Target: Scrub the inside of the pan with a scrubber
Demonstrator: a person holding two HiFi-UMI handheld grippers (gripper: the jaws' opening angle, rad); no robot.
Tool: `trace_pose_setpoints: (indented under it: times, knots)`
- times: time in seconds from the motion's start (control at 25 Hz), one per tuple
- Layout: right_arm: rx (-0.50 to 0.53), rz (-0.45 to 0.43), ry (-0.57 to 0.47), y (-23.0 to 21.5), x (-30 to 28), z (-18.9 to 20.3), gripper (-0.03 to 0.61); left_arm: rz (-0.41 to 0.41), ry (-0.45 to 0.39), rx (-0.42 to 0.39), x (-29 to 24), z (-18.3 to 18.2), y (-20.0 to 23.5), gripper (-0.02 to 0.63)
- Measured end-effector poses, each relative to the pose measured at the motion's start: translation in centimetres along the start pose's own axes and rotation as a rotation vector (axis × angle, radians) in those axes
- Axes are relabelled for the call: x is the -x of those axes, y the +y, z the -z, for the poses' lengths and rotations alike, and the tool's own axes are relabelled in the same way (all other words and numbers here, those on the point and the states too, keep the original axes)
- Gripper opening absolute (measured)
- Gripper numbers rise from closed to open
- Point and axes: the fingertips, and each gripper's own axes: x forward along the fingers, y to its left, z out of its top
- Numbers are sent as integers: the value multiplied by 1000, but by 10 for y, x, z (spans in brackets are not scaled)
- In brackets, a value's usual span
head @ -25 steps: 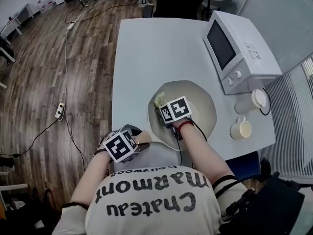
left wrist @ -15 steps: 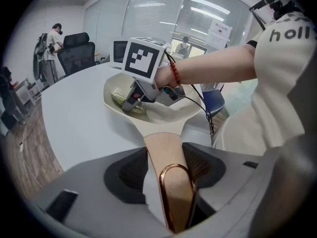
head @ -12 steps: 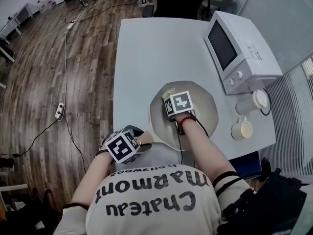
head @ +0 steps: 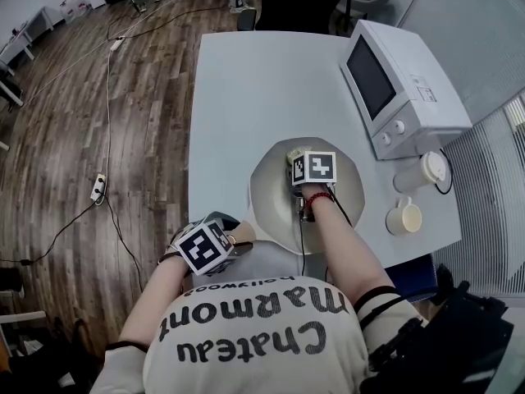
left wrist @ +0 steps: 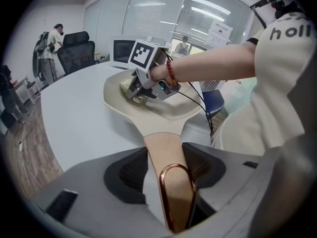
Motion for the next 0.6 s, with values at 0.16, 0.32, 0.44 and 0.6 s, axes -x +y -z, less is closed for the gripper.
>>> trace_pose_setpoints:
  times: [0.16, 0.32, 0.44, 0.6]
  knots:
    - [-114, 7, -38, -18, 5, -2, 69, -4, -4, 4, 1, 0, 0, 235]
    - [-206, 11, -72, -32, 9, -2, 69, -9, -7, 6, 0, -1, -1, 235]
    - [-273, 25, -106, -42, 13, -2, 69, -12, -13, 9, -1, -2, -1, 235]
    - [-353, 51, -149, -58, 18, 1, 67, -20, -4, -3, -3, -2, -1, 235]
